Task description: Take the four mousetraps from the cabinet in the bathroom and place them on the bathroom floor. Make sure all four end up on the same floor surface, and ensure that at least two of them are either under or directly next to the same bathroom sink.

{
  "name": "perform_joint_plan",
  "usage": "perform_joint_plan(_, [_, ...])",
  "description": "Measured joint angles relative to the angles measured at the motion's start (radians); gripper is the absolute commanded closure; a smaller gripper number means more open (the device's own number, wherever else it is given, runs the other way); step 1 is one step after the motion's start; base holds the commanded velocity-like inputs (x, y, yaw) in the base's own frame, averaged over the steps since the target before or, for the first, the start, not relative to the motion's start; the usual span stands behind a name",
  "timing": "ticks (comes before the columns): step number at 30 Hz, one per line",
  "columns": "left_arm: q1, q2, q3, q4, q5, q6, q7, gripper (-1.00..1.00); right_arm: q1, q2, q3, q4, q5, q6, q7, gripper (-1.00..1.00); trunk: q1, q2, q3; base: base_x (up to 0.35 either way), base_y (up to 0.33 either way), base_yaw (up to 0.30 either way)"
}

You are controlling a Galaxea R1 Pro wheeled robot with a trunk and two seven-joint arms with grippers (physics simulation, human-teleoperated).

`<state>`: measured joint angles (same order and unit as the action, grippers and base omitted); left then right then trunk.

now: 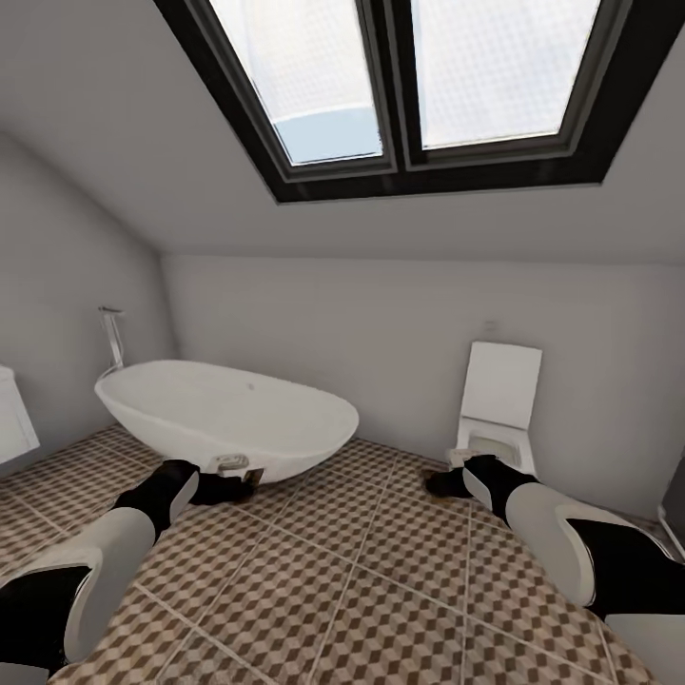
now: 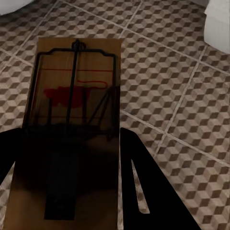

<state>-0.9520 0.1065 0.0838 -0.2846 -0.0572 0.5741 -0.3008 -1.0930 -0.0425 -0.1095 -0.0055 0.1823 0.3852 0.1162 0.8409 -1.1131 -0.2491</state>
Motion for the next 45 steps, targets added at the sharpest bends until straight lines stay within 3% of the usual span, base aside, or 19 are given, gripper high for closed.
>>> perform_joint_plan(45, [0.000,-0.001,-0.001,0.003,0.000,-0.002,0.000,1.00,0.000,0.000,0.000,0.000,0.000,0.000,0.001,1.00,0.000,0.000,0.000,0.000,0.000,0.279])
